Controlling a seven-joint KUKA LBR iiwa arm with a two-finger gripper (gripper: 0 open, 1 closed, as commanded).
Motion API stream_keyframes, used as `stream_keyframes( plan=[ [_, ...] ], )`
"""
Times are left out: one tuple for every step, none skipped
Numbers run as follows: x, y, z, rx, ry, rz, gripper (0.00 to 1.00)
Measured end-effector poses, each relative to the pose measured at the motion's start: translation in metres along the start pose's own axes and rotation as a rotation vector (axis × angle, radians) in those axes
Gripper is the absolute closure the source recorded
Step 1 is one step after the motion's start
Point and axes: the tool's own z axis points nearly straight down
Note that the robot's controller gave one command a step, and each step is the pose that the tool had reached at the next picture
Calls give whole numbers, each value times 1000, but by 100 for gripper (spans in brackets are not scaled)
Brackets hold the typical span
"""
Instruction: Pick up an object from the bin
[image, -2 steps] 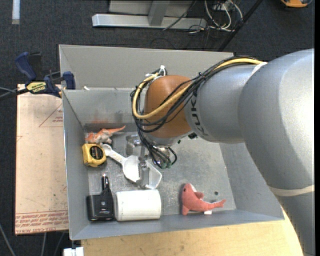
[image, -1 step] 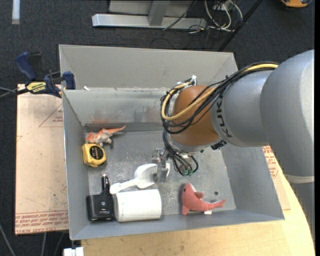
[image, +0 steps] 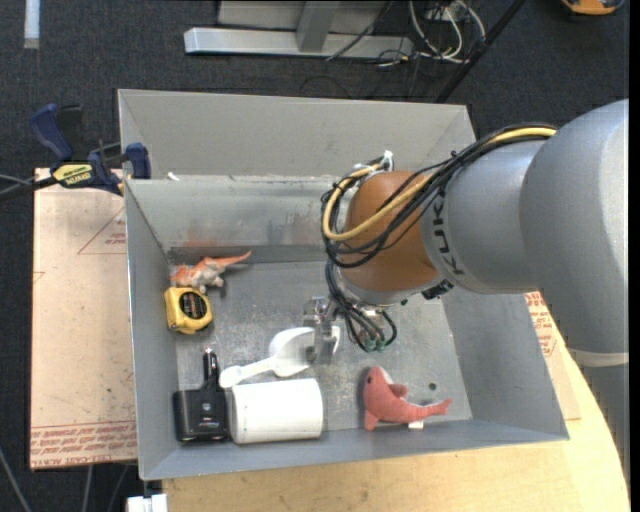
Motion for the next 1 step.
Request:
stream_keyframes(
  plan=[
    [4,-4,-148,-1,-5,-16,100]
  ],
)
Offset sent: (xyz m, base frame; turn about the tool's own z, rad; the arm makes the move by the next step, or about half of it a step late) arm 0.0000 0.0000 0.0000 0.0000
